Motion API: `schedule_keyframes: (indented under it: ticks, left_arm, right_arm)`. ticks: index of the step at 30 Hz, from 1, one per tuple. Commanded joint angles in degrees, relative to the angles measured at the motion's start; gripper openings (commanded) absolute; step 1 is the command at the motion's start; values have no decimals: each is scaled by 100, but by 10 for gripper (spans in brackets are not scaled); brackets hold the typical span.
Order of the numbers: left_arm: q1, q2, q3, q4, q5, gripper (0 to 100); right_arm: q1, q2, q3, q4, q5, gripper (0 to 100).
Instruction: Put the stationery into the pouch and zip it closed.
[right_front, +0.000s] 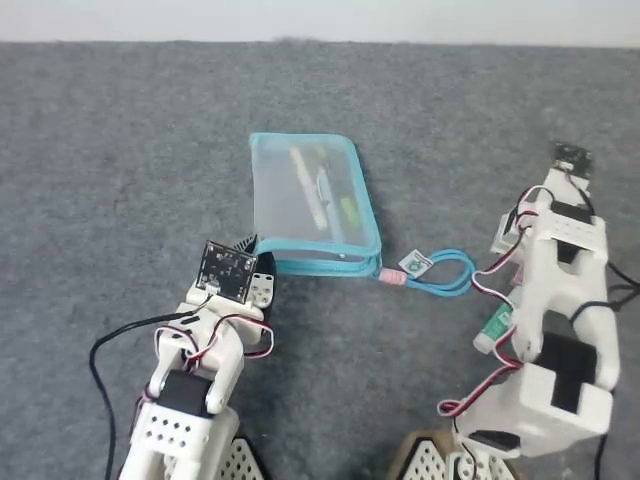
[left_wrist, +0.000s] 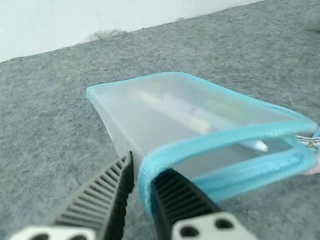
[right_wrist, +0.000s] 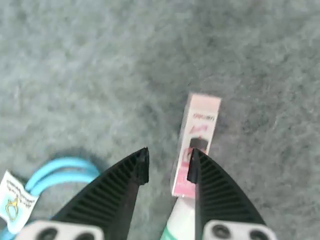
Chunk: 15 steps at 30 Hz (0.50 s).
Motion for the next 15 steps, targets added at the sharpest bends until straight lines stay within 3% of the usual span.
schedule_keyframes:
  ticks: [1, 15]
  left_arm:
    - [44, -62, -66, 0, -44, 11]
    - [35, -62, -66, 0, -44, 11]
  right_arm:
    - [136, 189, -18, -127, -70, 155]
    - [488, 268, -88, 470, 229, 156]
